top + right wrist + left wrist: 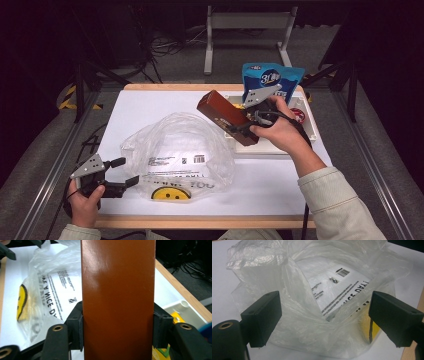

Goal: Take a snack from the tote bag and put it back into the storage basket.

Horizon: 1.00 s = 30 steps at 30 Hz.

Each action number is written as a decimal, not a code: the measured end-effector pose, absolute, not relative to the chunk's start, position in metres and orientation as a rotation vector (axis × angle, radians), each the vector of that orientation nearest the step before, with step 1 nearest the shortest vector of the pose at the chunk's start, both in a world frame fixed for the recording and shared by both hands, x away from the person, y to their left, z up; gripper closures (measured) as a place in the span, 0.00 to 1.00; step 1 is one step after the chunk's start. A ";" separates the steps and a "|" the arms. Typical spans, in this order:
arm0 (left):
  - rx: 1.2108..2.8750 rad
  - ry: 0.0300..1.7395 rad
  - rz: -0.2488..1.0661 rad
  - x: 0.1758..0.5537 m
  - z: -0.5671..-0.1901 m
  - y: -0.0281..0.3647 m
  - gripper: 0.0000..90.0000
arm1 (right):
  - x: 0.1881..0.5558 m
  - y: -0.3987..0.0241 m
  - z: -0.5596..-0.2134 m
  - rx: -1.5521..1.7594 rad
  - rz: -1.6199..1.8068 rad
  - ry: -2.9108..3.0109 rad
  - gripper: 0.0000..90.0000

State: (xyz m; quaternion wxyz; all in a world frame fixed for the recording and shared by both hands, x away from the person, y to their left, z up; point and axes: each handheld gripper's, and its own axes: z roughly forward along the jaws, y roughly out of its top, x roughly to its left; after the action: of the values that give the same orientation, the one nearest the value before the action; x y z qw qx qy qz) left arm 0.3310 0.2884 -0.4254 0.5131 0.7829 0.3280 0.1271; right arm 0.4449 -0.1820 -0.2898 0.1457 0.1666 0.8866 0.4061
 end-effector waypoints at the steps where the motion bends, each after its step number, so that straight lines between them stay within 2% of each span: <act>1: 1.882 0.789 0.306 0.331 -0.425 0.289 0.14 | 0.446 -0.185 -0.290 0.489 1.171 2.549 0.47; 30: 1.888 0.792 0.308 0.330 -0.425 0.289 0.13 | 0.461 -0.274 -0.300 0.672 1.104 2.421 0.47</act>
State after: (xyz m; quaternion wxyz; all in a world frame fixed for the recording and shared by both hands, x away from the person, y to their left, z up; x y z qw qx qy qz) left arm 0.3303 0.2887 -0.4255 0.5104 0.7841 0.3290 0.1281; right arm 0.4613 -0.2744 -0.3001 0.1973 0.2400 0.8649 0.3942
